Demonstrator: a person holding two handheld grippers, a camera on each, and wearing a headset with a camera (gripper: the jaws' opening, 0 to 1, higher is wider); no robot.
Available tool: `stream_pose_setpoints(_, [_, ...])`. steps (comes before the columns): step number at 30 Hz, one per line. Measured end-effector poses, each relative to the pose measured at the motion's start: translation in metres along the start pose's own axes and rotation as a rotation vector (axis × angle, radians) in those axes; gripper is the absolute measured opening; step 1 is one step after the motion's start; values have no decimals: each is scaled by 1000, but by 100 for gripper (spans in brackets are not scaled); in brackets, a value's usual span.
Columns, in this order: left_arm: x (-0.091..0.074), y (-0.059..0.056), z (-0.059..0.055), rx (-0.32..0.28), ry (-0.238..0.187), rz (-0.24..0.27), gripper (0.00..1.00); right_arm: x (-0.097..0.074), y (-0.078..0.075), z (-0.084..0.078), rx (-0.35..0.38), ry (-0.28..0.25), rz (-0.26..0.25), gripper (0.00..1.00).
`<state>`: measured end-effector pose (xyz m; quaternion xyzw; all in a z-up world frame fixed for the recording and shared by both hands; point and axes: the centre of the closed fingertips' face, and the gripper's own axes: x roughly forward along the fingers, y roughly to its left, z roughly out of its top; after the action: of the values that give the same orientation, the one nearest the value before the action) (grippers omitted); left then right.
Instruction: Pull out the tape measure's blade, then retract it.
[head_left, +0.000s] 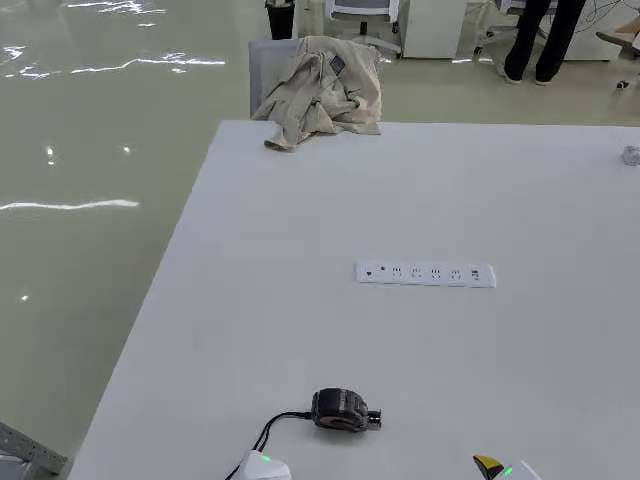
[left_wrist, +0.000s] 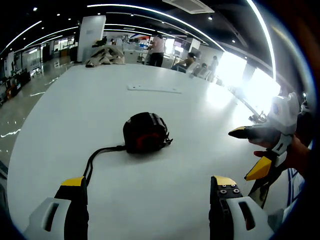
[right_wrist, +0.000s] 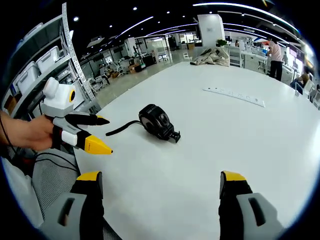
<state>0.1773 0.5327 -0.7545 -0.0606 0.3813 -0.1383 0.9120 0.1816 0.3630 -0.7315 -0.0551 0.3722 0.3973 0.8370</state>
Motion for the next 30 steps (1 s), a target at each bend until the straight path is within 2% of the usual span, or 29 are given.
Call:
stream_pose_setpoints(9, [-20, 1, 5, -19, -20, -5, 100, -20, 6, 0, -4, -4, -14, 100])
stream_pose_setpoints(12, [-25, 2, 1, -9, -9, -3, 100, -26, 7, 3, 5, -20, -18, 100])
stream_pose_setpoints(19, [-39, 4, -3, -17, -19, 1, 100, -37, 14, 11, 12, -39, -18, 100])
stream_pose_setpoints(30, [-64, 13, -8, -45, -30, 28, 100, -54, 20, 12, 23, -34, -26, 100])
